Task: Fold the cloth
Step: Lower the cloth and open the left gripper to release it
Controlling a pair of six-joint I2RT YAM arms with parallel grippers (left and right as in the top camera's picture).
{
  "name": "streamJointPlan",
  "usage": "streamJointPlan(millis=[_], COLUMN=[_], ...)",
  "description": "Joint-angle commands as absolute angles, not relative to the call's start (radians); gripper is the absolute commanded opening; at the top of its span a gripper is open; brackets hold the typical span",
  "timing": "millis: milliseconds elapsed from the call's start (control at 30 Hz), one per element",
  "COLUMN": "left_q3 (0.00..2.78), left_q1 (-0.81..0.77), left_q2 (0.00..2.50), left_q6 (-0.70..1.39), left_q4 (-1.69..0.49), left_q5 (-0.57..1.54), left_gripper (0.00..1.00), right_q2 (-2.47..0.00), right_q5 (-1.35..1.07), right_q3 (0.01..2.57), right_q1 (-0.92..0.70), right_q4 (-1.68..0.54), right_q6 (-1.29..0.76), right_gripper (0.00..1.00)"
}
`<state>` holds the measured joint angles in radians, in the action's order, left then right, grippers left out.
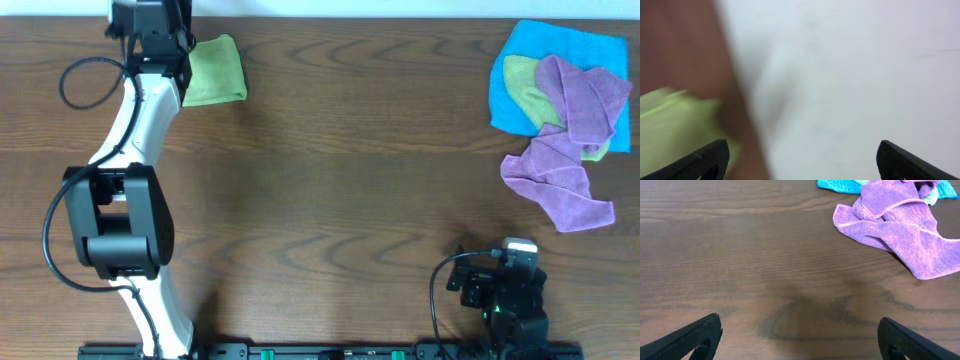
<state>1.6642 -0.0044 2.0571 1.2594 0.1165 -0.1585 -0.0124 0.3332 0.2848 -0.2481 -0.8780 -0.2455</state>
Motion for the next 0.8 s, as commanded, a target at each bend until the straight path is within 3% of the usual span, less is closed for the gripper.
streamJointPlan(millis=[0,333,767], left_q3=[1.671,1.671,1.671], left_q1=[-0.034,-0.117,-0.105], left_q2=[2.091,2.433,2.486], left_q6=[1.196,1.273,1.301], left_q4=[0.217,0.614,0.471], left_q5=[-0.244,-0.325,-0.287], left_gripper=[0.95,0.95,0.95], right_q2=[-0.006,-0.006,-0.006], right_q5=[0.339,0.339,0.339], right_q3=[0.281,0.281,0.281], right_q1=[-0.262,-0.262,-0.262], right_q4=[-0.88,-0.88,-0.88], right_q6=[-0.258,-0.257,-0.257], right_gripper=[0.99,0.99,0.99])
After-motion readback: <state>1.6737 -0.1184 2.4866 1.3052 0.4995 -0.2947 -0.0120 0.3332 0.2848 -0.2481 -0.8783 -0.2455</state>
